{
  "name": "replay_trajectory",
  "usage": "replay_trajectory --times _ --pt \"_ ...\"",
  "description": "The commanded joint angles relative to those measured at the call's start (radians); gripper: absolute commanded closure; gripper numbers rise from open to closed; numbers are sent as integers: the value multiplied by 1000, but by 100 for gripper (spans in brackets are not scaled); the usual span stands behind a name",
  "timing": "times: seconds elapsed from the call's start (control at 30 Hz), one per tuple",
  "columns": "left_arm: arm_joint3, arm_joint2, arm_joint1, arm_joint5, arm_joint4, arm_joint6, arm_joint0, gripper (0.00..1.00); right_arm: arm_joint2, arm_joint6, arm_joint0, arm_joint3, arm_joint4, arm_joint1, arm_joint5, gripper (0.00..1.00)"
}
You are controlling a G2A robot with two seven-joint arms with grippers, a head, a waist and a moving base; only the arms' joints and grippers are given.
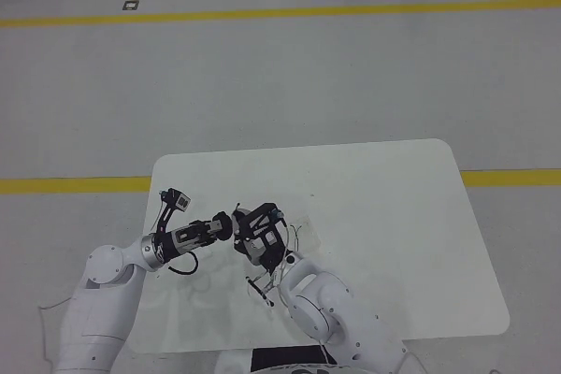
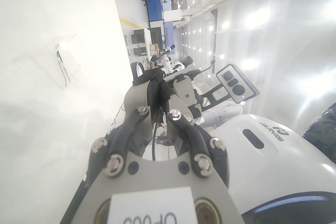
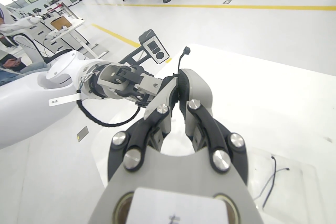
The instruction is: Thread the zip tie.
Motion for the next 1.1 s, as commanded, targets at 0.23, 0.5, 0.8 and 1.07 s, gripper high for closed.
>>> replay_trajectory --times 0.23,0.5,0.8,1.07 --pt "0 0 0 0 0 0 0 100 1 0 0 -4 5 2 3 71" --pt "0 0 0 0 0 0 0 100 9 -2 -7 -29 -14 6 10 76" --pt "0 0 0 0 0 0 0 100 14 6 -21 -67 -32 12 9 93" --pt "0 0 0 0 0 0 0 100 8 7 -9 -51 -22 11 9 100"
